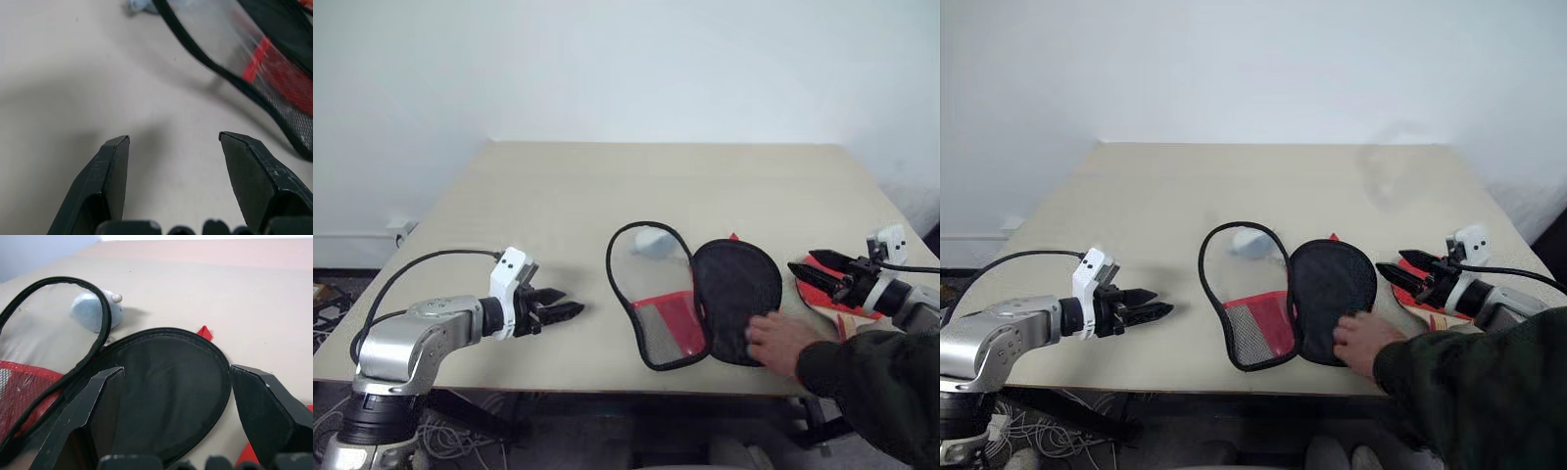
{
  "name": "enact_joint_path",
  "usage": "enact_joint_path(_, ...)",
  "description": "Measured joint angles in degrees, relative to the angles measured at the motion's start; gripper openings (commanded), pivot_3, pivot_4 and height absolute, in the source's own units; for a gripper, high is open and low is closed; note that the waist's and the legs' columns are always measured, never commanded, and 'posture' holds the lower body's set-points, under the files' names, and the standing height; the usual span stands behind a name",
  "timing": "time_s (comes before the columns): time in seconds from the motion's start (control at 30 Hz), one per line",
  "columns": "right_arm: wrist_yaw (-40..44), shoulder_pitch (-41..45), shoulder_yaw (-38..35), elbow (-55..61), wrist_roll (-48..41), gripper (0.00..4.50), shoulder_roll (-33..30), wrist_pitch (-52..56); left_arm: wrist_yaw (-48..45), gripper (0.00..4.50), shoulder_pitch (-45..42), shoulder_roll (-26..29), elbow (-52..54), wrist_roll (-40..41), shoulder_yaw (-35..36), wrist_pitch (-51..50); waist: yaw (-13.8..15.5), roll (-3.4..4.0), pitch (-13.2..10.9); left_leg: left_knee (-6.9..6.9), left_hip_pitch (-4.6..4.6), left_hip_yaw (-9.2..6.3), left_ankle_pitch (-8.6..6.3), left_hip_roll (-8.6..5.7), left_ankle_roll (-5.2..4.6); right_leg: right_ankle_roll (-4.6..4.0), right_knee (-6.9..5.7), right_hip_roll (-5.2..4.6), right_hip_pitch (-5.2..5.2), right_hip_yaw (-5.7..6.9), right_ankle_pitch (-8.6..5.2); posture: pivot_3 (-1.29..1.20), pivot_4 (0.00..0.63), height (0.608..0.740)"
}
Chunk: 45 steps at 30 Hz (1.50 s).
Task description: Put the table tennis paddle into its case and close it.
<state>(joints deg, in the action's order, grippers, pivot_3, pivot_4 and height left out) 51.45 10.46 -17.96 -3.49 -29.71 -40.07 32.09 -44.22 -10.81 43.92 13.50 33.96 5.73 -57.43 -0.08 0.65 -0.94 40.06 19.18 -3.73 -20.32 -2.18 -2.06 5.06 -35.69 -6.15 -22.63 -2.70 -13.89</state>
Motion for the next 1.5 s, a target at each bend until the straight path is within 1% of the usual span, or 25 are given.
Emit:
enact_joint_path(0.13, -0.7, -1.4, -1.4, 0.2, -0.4, 3.67, 0.0, 0.1, 0.1, 3.11, -0.4, -1.2, 0.0, -0.2, -1.6, 0.0, 0.2, 0.00, 0.0, 0.00, 0.00, -0.01, 0.00, 0.01, 0.00, 0.00, -0.01, 0.00, -0.01, 0.00, 0.00, 0.00, 0.000, 0.716)
enact_joint_path(0.5, -5.1, -3.8, -3.2, 0.5, -1.0, 3.67, -0.1, 0.7, -1.0, 3.11, -2.2, -1.6, -0.5, 0.2, -3.5, -0.2, 0.3, 0.00, 0.0, 0.02, 0.00, 0.00, 0.01, 0.00, -0.01, 0.00, 0.00, 0.01, 0.04, 0.01, 0.00, 0.00, 0.000, 0.716)
enact_joint_path(0.63, -8.8, -5.1, -4.9, -1.7, 0.6, 3.67, -2.7, 2.9, -1.2, 3.11, -5.7, -4.3, -1.3, 0.0, -6.7, -0.2, 0.6, -0.02, 0.0, 0.06, 0.00, -0.02, 0.01, -0.02, -0.01, 0.00, 0.01, 0.01, 0.06, 0.03, 0.00, 0.00, 0.000, 0.716)
enact_joint_path(0.77, -10.6, -8.9, -6.4, -1.3, 1.3, 3.67, -4.4, 5.3, -1.5, 3.11, -9.2, -7.3, -2.5, -1.1, -10.6, 0.8, 0.6, -0.02, 0.0, 0.06, -0.02, 0.01, 0.01, 0.00, -0.01, 0.00, 0.00, 0.03, 0.09, 0.01, 0.00, 0.00, 0.000, 0.716)
enact_joint_path(0.83, -11.7, -11.5, -6.5, -0.3, 1.8, 3.67, -4.3, 6.2, -2.1, 3.11, -10.8, -8.5, -4.5, -2.2, -13.1, 2.3, 0.6, -0.03, 0.0, 0.06, -0.02, 0.03, 0.01, 0.00, -0.01, 0.00, 0.00, 0.04, 0.09, 0.00, 0.00, 0.00, 0.000, 0.716)
enact_joint_path(0.93, -13.6, -15.8, -7.1, 3.5, 1.5, 3.67, -4.0, 9.6, -4.2, 3.11, -12.3, -8.7, -7.7, -4.0, -15.8, 4.8, 0.5, 0.00, 0.0, 0.05, -0.02, 0.07, 0.01, 0.03, -0.02, 0.00, 0.00, 0.08, 0.07, -0.04, 0.00, 0.00, 0.000, 0.716)
enact_joint_path(1.07, -15.2, -20.6, -9.0, 9.9, -0.1, 3.67, -3.6, 14.5, -6.8, 3.11, -12.7, -8.8, -10.0, -5.2, -17.1, 7.3, 0.6, -0.03, 0.0, 0.06, -0.02, 0.07, 0.00, 0.03, -0.04, 0.01, 0.01, 0.08, 0.11, -0.04, 0.00, 0.00, 0.000, 0.716)
enact_joint_path(1.27, -17.3, -23.2, -11.0, 13.3, -1.1, 3.67, -1.9, 16.9, -9.2, 3.11, -13.6, -9.9, -10.6, -6.6, -19.7, 9.4, 0.6, -0.09, -0.1, 0.09, -0.03, 0.01, 0.00, 0.02, -0.05, 0.02, 0.01, 0.08, 0.15, 0.01, -0.01, 0.00, 0.000, 0.716)
enact_joint_path(1.4, -18.8, -23.5, -9.7, 13.5, 0.0, 3.67, -1.2, 16.9, -10.4, 3.11, -15.9, -10.7, -11.4, -7.9, -20.6, 10.6, 0.6, -0.09, -0.1, 0.11, -0.04, 0.05, 0.00, 0.03, -0.06, 0.02, 0.01, 0.10, 0.15, -0.01, -0.01, 0.00, 0.000, 0.716)
enact_joint_path(1.5, -19.5, -22.0, -7.6, 12.7, 1.3, 3.67, -1.2, 16.3, -11.2, 3.11, -16.9, -11.3, -11.9, -8.5, -20.9, 10.9, 0.6, -0.11, -0.1, 0.11, -0.07, 0.05, 0.00, 0.05, -0.05, 0.02, 0.01, 0.13, 0.17, -0.01, -0.01, 0.00, 0.000, 0.716)
